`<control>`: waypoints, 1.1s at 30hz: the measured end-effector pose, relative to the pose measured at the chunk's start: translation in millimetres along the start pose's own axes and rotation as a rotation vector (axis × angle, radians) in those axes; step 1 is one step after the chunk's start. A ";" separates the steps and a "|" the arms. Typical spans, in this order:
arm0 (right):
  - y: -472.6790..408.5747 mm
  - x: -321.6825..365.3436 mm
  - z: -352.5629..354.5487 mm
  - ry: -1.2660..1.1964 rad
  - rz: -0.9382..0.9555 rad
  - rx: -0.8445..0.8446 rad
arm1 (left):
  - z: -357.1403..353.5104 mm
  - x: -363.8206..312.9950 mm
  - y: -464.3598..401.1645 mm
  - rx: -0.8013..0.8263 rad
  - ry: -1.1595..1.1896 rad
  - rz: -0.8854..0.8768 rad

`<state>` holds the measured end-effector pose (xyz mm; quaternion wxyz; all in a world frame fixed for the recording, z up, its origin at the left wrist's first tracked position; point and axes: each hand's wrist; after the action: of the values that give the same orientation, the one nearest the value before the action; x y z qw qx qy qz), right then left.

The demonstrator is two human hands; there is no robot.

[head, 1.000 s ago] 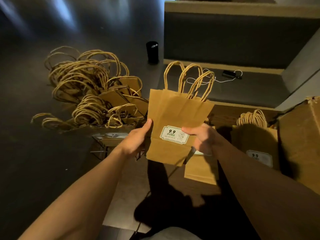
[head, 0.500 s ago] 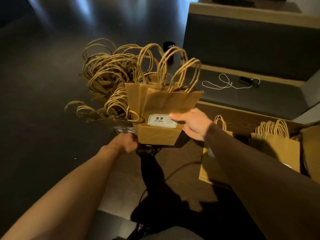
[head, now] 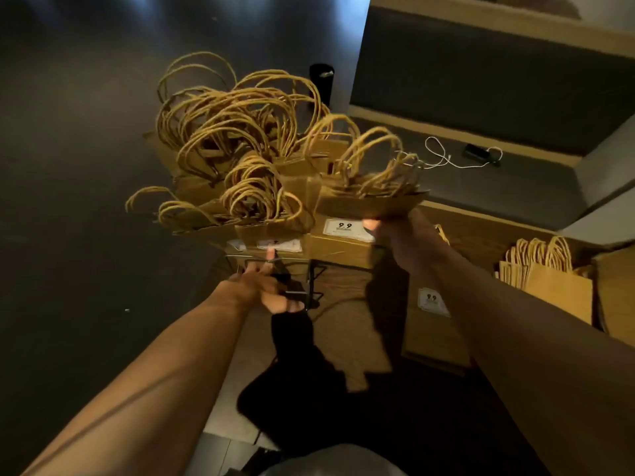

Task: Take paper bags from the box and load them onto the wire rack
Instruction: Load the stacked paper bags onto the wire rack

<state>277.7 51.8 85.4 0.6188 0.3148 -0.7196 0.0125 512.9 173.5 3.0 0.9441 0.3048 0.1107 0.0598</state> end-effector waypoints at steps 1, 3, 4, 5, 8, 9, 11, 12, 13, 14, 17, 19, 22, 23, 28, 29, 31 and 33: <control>4.7 0.0 3.0 0.028 -0.036 -0.013 | -1.6 2.0 1.8 0.049 -0.059 -0.014; 7.0 -5.6 9.6 -0.026 -0.111 -0.007 | 3.0 -4.4 -2.8 0.167 -0.103 0.016; 8.6 -9.2 8.8 -0.071 -0.144 -0.007 | 6.0 -6.1 -7.0 0.194 -0.128 0.049; 10.7 -11.3 7.2 -0.075 -0.172 -0.012 | 6.1 -6.7 -10.5 0.227 -0.155 0.068; 2.2 -23.9 19.3 -0.047 -0.244 -0.035 | 2.8 -10.4 -14.0 0.242 -0.176 0.084; 1.4 -24.0 20.0 -0.037 -0.253 -0.037 | 1.9 -10.5 -15.4 0.234 -0.175 0.086; -0.9 -21.4 27.1 -0.024 -0.251 -0.060 | 0.1 -7.2 -19.6 0.225 -0.198 0.103; -1.3 -18.9 31.1 -0.010 -0.249 -0.071 | -0.2 -7.0 -20.1 0.217 -0.206 0.111; -0.2 -15.0 34.3 0.019 -0.237 -0.088 | -1.3 -7.2 -19.6 0.187 -0.213 0.113; -0.9 -12.5 39.3 0.037 -0.226 -0.089 | -3.6 -6.4 -19.8 0.153 -0.229 0.114; -2.6 -11.7 39.7 0.066 -0.200 -0.078 | -11.6 -5.1 -19.4 0.079 -0.260 0.111; -8.7 -15.7 29.0 0.021 -0.183 -0.056 | -14.6 -4.3 -18.7 0.049 -0.280 0.103; -24.7 -23.0 8.7 -0.076 -0.130 -0.060 | -15.7 -2.9 -15.8 0.006 -0.297 0.050; -30.4 -26.3 2.6 -0.102 -0.101 -0.059 | -14.8 -2.2 -12.9 -0.004 -0.302 0.026; -40.5 -43.0 -12.3 -0.207 -0.070 -0.033 | -12.8 5.7 3.9 -0.076 -0.311 -0.127; -40.8 -47.3 -11.9 -0.208 -0.079 -0.028 | -12.7 7.4 6.6 -0.093 -0.293 -0.141; -42.3 -56.2 -11.5 -0.233 -0.089 -0.028 | -9.3 7.9 8.8 -0.069 -0.245 -0.116; -43.8 -60.4 -15.2 -0.235 -0.087 -0.031 | -4.8 5.0 2.2 0.002 -0.204 -0.024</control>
<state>313.8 49.3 18.4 0.5350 0.3352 -0.7730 -0.0623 516.5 178.9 -0.4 0.9507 0.3092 0.0176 0.0169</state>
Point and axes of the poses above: each hand's wrist, its own y-axis away from the middle knuckle, its own z-axis out of the back of the hand, x = y × z, and after that the axes turned 11 degrees about -y, right-handed
